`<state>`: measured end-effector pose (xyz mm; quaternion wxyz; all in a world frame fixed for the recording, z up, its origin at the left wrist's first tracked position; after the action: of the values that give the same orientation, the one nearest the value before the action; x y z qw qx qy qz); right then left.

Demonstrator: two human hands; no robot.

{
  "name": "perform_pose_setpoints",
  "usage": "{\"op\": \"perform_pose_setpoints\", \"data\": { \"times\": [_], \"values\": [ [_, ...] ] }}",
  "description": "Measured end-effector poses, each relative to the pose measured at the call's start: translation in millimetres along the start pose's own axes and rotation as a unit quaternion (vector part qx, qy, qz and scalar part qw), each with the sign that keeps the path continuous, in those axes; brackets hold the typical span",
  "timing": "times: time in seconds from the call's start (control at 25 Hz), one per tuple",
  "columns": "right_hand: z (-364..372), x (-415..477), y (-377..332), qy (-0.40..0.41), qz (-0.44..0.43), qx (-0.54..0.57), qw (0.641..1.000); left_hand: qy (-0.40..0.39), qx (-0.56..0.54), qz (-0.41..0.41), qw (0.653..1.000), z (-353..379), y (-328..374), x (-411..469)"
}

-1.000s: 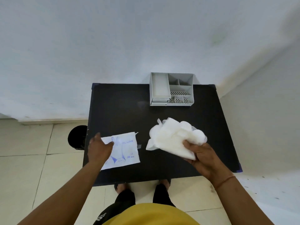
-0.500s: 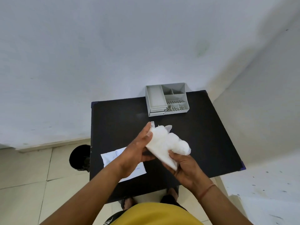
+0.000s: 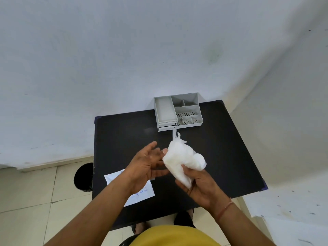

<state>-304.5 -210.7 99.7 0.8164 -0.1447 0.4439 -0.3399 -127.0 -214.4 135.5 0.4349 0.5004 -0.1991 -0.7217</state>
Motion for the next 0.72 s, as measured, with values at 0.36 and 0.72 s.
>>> {"op": "perform_pose_setpoints", "data": {
  "times": [0.36,0.72],
  "values": [
    [-51,18,-64,-0.016,0.052,-0.044,0.998,0.018,0.172,0.019,0.985,48,8,41],
    [-102,39,-125,-0.025,0.074,-0.086,0.993,0.015,0.066,-0.002,0.998,103,-17,87]
  ]
}}
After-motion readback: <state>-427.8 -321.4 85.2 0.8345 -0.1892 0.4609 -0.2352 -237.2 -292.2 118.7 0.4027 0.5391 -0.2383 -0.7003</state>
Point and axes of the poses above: each hand's wrist, its own x-axis towards the middle knuckle, its own z-axis out of the palm, y = z × x, the point moved 9 cm from there along x, towards the middle knuckle, and after that the axes turned 4 degrees about -y, right-handed, at the moved point
